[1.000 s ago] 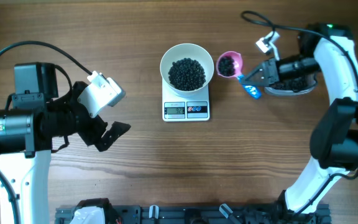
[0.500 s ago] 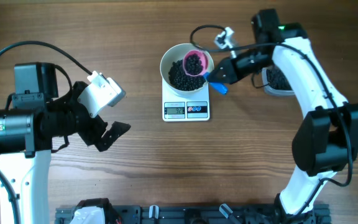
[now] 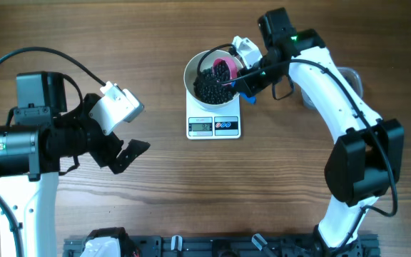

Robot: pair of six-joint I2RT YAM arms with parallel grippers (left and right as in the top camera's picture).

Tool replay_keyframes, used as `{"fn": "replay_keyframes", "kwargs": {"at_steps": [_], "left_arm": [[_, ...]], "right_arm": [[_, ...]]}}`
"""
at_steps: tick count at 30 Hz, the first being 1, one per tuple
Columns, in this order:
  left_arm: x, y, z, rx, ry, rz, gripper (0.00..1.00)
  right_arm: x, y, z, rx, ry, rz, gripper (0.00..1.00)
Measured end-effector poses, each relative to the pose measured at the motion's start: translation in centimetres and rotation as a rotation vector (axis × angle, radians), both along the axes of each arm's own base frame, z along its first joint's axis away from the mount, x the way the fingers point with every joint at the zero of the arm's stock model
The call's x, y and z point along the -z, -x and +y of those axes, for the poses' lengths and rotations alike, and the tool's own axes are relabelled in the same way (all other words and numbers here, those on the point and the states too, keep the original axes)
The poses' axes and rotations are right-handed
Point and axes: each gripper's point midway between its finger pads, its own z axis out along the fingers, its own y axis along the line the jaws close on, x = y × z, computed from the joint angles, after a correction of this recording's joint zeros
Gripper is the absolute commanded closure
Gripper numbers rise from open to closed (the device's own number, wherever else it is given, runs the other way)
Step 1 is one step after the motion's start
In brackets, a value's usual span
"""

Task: Scoop item into bowl and weigh 150g on scale
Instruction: 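Carry the filled scoop left over the white bowl, then tip the pink scoop to pour beans into the white bowl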

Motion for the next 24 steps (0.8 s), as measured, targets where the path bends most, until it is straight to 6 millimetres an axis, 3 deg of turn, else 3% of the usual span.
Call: {"fn": "replay_keyframes", "kwargs": {"at_steps": [5,11,15,24], "left_arm": [[0.0,0.0,0.0,0.000,0.000,0.000,0.00],[0.0,0.0,0.0,0.000,0.000,0.000,0.00],[0.0,0.0,0.0,0.000,0.000,0.000,0.00],[0.0,0.0,0.0,0.000,0.000,0.000,0.00]], "right_arm": [[-2.1,-1.3,0.8,-0.029,0.121,-0.129,0.96],[-1.7,-0.6,1.5,-0.067,0.236,-0.168,0.96],[-1.6,-0.9,0.9,-0.064,0.346,-0.218,0.96],[-1.7,-1.1,0.4,-0.063,0.411,-0.250,0.96]]}}
